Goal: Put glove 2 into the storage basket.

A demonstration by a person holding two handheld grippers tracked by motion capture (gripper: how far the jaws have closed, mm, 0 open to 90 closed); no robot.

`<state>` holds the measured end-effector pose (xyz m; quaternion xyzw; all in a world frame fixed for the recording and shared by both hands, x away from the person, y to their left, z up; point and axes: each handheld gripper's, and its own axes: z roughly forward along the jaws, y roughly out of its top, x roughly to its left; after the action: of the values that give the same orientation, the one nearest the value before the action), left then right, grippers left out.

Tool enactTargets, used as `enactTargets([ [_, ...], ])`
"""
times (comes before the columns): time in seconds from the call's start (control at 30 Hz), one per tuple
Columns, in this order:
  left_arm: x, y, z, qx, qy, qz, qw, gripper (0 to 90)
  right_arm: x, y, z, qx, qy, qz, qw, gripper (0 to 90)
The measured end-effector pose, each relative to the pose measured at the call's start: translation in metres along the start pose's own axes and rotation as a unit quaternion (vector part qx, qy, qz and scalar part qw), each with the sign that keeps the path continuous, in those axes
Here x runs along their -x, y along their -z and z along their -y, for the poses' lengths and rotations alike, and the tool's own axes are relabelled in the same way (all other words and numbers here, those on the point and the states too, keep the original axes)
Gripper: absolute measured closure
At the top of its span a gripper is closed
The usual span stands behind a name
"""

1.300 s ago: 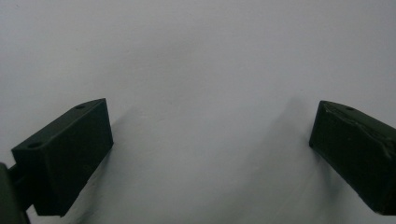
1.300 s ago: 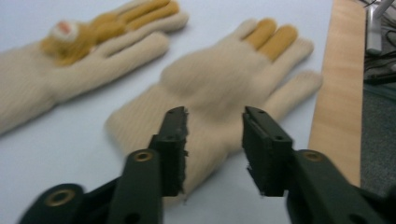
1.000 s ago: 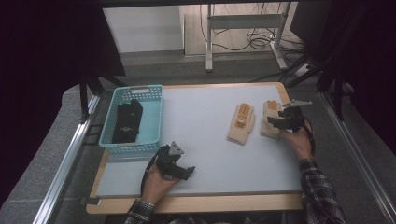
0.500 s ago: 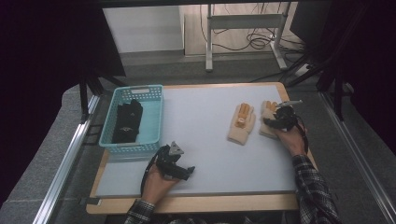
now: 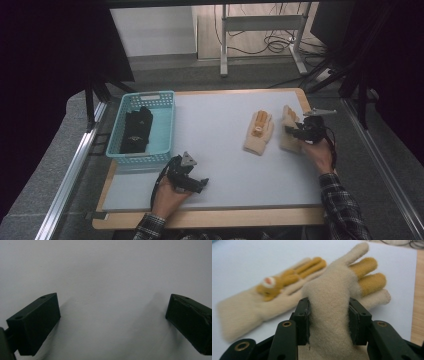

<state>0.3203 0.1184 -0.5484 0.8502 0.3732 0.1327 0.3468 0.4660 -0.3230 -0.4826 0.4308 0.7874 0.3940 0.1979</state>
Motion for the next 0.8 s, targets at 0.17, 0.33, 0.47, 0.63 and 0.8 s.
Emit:
enactTargets([
  [0.17, 0.000, 0.000, 0.000, 0.000, -0.002, 0.000, 1.0000, 0.0, -0.020, 0.021, -0.003, 0.019, 0.013, -0.012, 0.9997, 56.6],
  [0.33, 0.000, 0.000, 0.000, 0.001, -0.001, 0.000, 1.0000, 0.0, -0.044, 0.036, -0.009, 0.038, 0.019, -0.043, 0.9982, 56.0],
  [0.47, 0.000, 0.000, 0.000, 0.001, -0.001, 0.000, 1.0000, 0.0, -0.073, 0.041, -0.014, 0.043, 0.042, -0.058, 0.9965, 55.6],
  [0.63, 0.000, 0.000, 0.000, 0.002, -0.001, -0.001, 1.0000, 0.0, -0.111, 0.039, -0.018, 0.040, 0.064, -0.089, 0.9931, 55.3],
  [0.8, 0.000, 0.000, 0.000, 0.002, -0.001, -0.001, 1.0000, 0.0, -0.148, 0.027, -0.017, 0.028, 0.082, -0.116, 0.9894, 55.0],
])
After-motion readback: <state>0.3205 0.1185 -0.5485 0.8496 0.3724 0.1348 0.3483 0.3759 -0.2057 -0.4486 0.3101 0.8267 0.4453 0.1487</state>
